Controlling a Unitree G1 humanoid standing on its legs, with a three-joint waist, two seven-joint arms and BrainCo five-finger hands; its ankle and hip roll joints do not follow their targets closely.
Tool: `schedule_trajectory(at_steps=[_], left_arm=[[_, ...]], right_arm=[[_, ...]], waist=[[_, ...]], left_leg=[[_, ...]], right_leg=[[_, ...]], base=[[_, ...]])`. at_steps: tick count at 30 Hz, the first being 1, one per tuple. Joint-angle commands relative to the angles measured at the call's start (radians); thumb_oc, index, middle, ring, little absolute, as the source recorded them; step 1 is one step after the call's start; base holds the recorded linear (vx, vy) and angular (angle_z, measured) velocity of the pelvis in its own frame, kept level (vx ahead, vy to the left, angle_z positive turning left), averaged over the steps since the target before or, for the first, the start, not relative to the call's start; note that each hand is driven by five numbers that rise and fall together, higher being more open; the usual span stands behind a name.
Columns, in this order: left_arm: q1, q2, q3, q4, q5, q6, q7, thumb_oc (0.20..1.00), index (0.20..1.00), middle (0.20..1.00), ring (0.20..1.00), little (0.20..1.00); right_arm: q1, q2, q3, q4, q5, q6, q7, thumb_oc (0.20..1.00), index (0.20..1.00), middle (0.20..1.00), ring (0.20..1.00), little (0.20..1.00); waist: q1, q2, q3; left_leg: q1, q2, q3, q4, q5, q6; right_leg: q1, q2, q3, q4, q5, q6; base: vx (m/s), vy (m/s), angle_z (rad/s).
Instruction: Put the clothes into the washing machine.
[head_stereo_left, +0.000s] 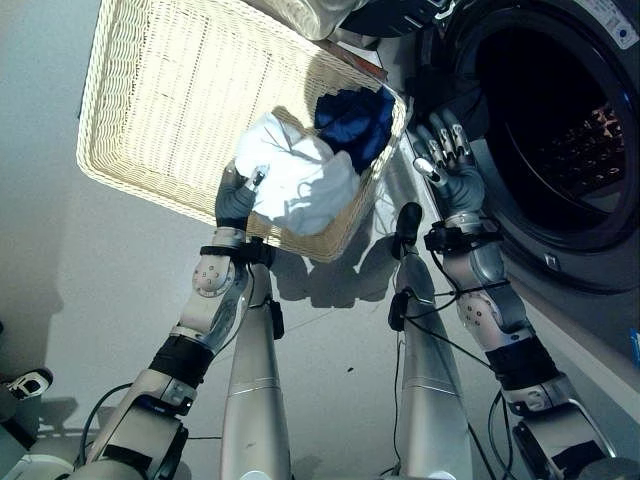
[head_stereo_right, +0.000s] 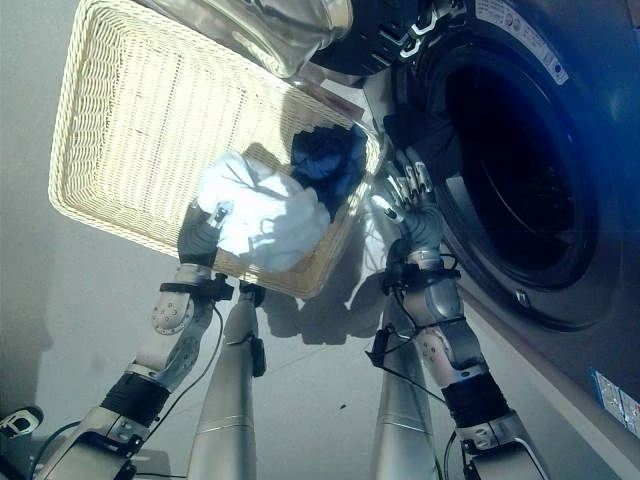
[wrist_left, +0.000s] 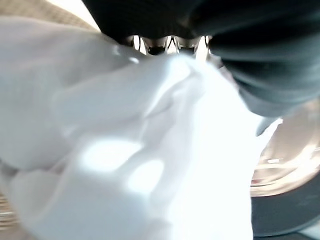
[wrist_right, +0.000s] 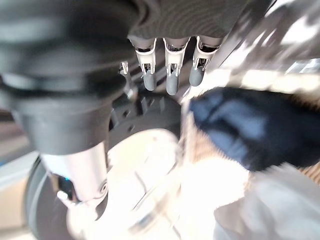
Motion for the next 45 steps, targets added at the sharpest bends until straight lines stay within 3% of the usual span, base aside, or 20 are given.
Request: schedule_trajectory(at_steps=[1, 9, 14, 38, 39, 40, 41, 45], left_arm=[[-0.021, -0.034, 0.023, -0.137, -0.012, -0.119, -0.037, 0.200, 0.200, 0.200, 0.200, 0.200], [-0.034, -0.037, 0.022, -0.239, 0.093, -0.130, -0.021, 0.200, 0.200, 0.200, 0.200, 0.200], [-0.062, -0.012, -0.005, -0.282, 0.185, -0.096, -0.005, 0.200, 0.200, 0.200, 0.200, 0.200], [-0.146, -0.016, -0.114, -0.298, 0.244, -0.040, 0.015, 0.200, 0.200, 0.200, 0.200, 0.200], [-0.153, -0.015, -0.121, -0.300, 0.257, -0.047, 0.027, 0.200, 0.200, 0.200, 0.200, 0.200], [-0.156, -0.016, -0.125, -0.303, 0.260, -0.057, 0.032, 0.200, 0.200, 0.200, 0.200, 0.200], [-0.157, -0.018, -0.126, -0.304, 0.263, -0.058, 0.033, 0.200, 0.200, 0.200, 0.200, 0.200], [-0.156, -0.027, -0.129, -0.321, 0.283, -0.084, 0.040, 0.200, 0.200, 0.200, 0.200, 0.200]], right_arm=[[0.008, -0.032, -0.002, -0.126, 0.000, 0.011, 0.057, 1.000, 1.000, 1.000, 1.000, 1.000], [-0.014, -0.040, 0.052, -0.201, 0.023, 0.121, 0.177, 1.000, 1.000, 1.000, 1.000, 1.000], [-0.042, -0.050, 0.110, -0.219, 0.069, 0.169, 0.240, 1.000, 1.000, 1.000, 1.000, 1.000], [-0.174, -0.002, 0.255, -0.254, 0.097, 0.224, 0.290, 1.000, 1.000, 1.000, 1.000, 1.000], [-0.183, 0.001, 0.266, -0.256, 0.088, 0.234, 0.292, 0.805, 0.805, 0.805, 0.805, 0.805], [-0.188, -0.002, 0.271, -0.258, 0.068, 0.245, 0.277, 0.288, 0.288, 0.288, 0.288, 0.288], [-0.188, -0.002, 0.272, -0.257, 0.062, 0.246, 0.273, 0.200, 0.200, 0.200, 0.200, 0.200], [-0.189, -0.007, 0.280, -0.259, 0.007, 0.241, 0.238, 0.200, 0.200, 0.200, 0.200, 0.200]], waist=[[-0.008, 0.039, -0.020], [-0.002, 0.038, -0.020], [0.007, 0.037, -0.020], [0.028, 0.041, -0.020], [0.028, 0.042, -0.020], [0.028, 0.043, -0.020], [0.028, 0.043, -0.020], [0.026, 0.042, -0.020]], left_leg=[[-0.010, -0.094, 0.010, -0.049, 0.019, 0.095], [-0.017, -0.096, 0.004, -0.042, 0.022, 0.098], [-0.015, -0.098, 0.002, -0.039, 0.025, 0.099], [-0.032, -0.109, -0.008, -0.017, 0.025, 0.103], [-0.035, -0.109, -0.006, -0.018, 0.027, 0.103], [-0.037, -0.110, -0.006, -0.015, 0.026, 0.103], [-0.038, -0.110, -0.006, -0.015, 0.026, 0.103], [-0.044, -0.111, -0.006, -0.011, 0.026, 0.104]], right_leg=[[0.004, 0.052, -0.069, 0.029, 0.003, 0.049], [0.004, 0.051, -0.072, 0.029, -0.001, 0.043], [0.012, 0.047, -0.080, 0.025, 0.000, 0.040], [0.003, 0.044, -0.091, 0.033, -0.001, 0.035], [0.001, 0.046, -0.091, 0.034, -0.002, 0.033], [-0.004, 0.048, -0.088, 0.037, -0.003, 0.032], [-0.005, 0.048, -0.088, 0.038, -0.003, 0.032], [-0.010, 0.050, -0.085, 0.039, -0.004, 0.031]], base=[[0.00, 0.000, 0.00], [0.00, 0.000, 0.00], [0.00, 0.000, 0.00], [0.00, -0.001, 0.00], [0.00, 0.000, 0.00], [0.00, 0.000, 0.00], [0.00, 0.000, 0.00], [0.00, 0.000, 0.00]])
